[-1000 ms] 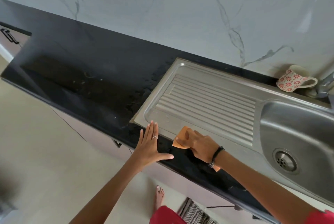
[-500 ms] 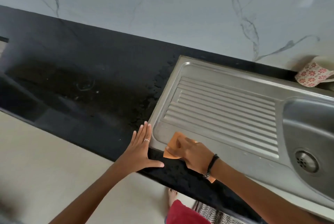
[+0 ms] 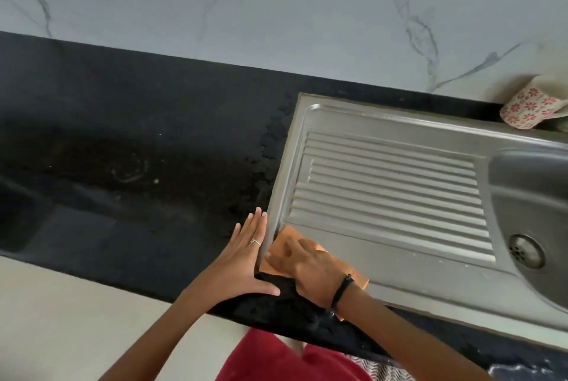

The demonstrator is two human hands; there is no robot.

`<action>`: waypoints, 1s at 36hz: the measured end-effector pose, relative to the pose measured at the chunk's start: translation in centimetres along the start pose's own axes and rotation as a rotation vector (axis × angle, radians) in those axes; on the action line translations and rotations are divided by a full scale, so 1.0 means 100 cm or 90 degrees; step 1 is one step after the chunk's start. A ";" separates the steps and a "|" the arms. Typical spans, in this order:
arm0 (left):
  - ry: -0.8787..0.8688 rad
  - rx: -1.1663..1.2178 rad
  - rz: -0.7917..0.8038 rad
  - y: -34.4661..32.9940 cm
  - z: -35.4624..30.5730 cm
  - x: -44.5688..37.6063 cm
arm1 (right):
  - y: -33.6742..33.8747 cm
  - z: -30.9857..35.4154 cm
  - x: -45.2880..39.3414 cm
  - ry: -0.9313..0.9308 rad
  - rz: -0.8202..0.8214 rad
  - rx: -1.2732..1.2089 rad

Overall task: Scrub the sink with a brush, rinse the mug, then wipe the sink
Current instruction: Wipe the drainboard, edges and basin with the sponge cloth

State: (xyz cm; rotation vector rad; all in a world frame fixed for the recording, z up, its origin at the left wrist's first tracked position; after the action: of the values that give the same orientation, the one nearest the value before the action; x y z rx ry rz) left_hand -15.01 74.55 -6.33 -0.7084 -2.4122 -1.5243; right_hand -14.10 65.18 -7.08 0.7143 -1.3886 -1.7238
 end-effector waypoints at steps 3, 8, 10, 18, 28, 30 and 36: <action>-0.030 -0.003 0.008 0.008 0.004 -0.007 | 0.002 0.001 -0.013 -0.064 -0.030 0.010; -0.048 -0.029 0.013 0.025 0.015 -0.026 | -0.002 -0.005 -0.024 -0.168 -0.025 -0.066; -0.055 -0.038 0.013 0.031 0.016 -0.034 | -0.002 -0.009 -0.028 -0.220 0.006 -0.105; -0.112 -0.089 0.019 0.036 0.021 -0.051 | 0.000 -0.028 -0.040 -0.354 -0.042 -0.159; -0.089 -0.167 -0.056 0.060 0.033 -0.071 | 0.021 -0.072 -0.067 -0.438 -0.085 -0.164; -0.073 -0.169 -0.085 0.064 0.035 -0.078 | 0.022 -0.078 -0.072 -0.455 -0.088 -0.164; -0.058 -0.181 -0.120 0.072 0.038 -0.095 | 0.030 -0.098 -0.084 -0.485 -0.094 -0.147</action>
State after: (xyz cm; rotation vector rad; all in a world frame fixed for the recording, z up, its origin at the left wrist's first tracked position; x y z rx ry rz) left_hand -2.89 77.76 -6.22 -0.6279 -2.4108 -1.9800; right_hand -0.92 66.97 -6.94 0.0056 -1.5966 -2.3631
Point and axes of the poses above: each hand's wrist, its own x-axis away from the middle knuckle, its own y-axis out of the back of the hand, z = x × y, the point moved 8 cm from there along -x, towards the middle knuckle, and after that the axes turned 1 degree about y, right-handed, at the moved point
